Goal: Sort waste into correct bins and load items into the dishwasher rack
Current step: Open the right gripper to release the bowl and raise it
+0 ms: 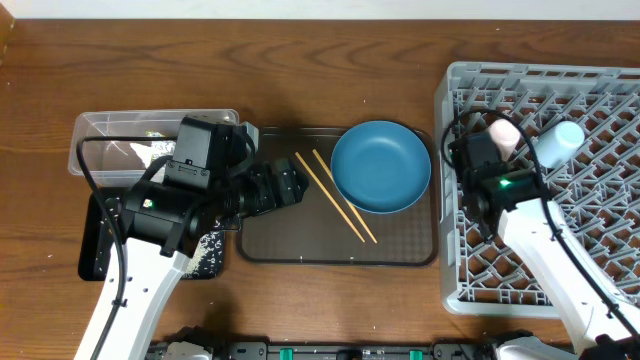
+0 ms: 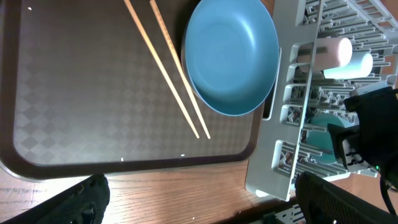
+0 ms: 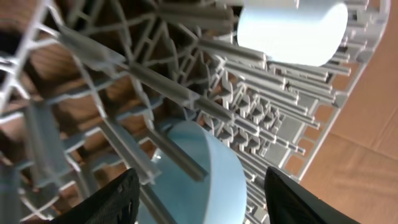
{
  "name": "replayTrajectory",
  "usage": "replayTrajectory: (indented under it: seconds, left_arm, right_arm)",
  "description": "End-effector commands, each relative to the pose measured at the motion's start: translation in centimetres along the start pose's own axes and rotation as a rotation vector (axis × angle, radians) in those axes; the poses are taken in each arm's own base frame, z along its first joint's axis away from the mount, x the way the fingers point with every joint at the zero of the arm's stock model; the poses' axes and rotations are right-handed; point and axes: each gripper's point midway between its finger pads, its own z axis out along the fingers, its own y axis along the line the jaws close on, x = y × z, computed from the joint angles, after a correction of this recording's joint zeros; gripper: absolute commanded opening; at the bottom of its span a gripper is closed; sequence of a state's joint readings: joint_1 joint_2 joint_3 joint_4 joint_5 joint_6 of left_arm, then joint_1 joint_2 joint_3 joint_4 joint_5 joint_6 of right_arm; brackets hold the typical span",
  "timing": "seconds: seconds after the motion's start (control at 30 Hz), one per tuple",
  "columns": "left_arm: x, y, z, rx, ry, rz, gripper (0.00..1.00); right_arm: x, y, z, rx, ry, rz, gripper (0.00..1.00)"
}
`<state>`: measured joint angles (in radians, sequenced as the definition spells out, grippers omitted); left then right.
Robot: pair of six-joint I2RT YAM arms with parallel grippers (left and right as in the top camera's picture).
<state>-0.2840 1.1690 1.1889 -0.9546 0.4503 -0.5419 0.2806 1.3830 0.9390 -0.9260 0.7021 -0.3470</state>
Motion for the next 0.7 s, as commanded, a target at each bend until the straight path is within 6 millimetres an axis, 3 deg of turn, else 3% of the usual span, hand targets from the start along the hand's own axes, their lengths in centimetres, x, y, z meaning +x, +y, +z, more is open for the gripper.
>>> replayTrajectory:
  seconds: [0.0, 0.13, 0.33, 0.47, 0.57, 0.67]
  left_arm:
    - [-0.2, -0.3, -0.3, 0.012, -0.005, 0.014, 0.98]
    - [-0.2, -0.3, -0.3, 0.012, -0.005, 0.014, 0.98]
    - [-0.2, -0.3, -0.3, 0.012, -0.005, 0.014, 0.98]
    - [-0.2, -0.3, -0.3, 0.012, -0.005, 0.014, 0.98]
    - [-0.2, -0.3, -0.3, 0.012, -0.005, 0.014, 0.98]
    - [-0.2, -0.3, -0.3, 0.012, -0.005, 0.014, 0.98]
  right_arm:
    - [-0.9, -0.6, -1.9, 0.003, -0.086, 0.092, 0.65]
    - [-1.1, -2.1, -4.1, -0.017, -0.178, 0.266, 0.71]
    - [-0.4, -5.3, -7.8, -0.129, -0.366, 0.565, 0.69]
    - [0.5, -6.8, -9.1, -0.235, -0.467, 0.755, 0.67]
    - [1.5, -7.5, -9.2, -0.288, -0.490, 0.837, 0.57]
    - [3.2, -8.3, -8.1, -0.293, -0.432, 0.968, 0.30]
